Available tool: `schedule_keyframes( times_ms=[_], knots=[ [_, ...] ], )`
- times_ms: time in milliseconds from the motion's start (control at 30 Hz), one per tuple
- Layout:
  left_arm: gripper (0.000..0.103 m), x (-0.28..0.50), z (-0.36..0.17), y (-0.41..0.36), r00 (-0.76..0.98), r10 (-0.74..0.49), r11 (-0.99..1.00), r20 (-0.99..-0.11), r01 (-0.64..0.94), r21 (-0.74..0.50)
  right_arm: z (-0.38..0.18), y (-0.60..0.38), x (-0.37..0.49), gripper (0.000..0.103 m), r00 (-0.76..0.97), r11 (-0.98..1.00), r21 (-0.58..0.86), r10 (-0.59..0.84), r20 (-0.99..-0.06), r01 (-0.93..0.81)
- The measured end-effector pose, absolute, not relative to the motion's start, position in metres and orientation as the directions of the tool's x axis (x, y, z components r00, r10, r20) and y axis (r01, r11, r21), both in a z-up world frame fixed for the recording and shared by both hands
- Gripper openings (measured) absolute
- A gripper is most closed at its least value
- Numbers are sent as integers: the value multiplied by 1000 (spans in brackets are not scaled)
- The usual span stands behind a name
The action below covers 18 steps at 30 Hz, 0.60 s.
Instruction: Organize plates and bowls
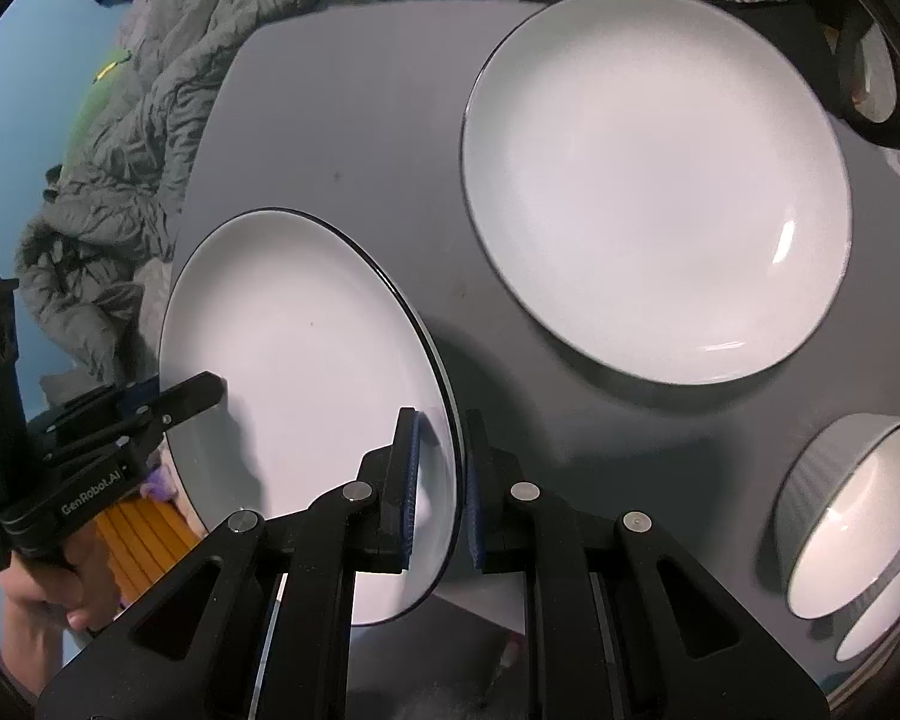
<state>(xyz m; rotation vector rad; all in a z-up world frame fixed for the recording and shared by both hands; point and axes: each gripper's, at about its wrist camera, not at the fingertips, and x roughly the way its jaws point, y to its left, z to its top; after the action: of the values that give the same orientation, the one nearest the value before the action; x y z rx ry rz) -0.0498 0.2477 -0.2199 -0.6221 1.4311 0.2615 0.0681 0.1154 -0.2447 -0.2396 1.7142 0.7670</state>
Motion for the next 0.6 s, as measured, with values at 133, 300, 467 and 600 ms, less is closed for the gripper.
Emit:
schedule_keyframes(
  times_ms=[133, 300, 467, 600],
  knots=[
    [20, -29, -217, 241, 161, -192, 825, -968, -508, -248, -238, 104, 82, 14, -277, 769, 359, 244, -929, -529],
    [20, 5, -221, 229, 165, -200, 837, -966, -483, -256, -237, 90, 108, 14, -247, 791, 346, 252, -936, -504],
    [20, 40, -233, 227, 162, -208, 851, -965, -456, -260, -237, 73, 132, 14, -226, 816, 327, 246, -943, -477],
    [20, 65, -240, 223, 161, -212, 859, -964, -439, -263, -240, 59, 155, 14, -214, 834, 322, 249, -944, -449]
  ],
)
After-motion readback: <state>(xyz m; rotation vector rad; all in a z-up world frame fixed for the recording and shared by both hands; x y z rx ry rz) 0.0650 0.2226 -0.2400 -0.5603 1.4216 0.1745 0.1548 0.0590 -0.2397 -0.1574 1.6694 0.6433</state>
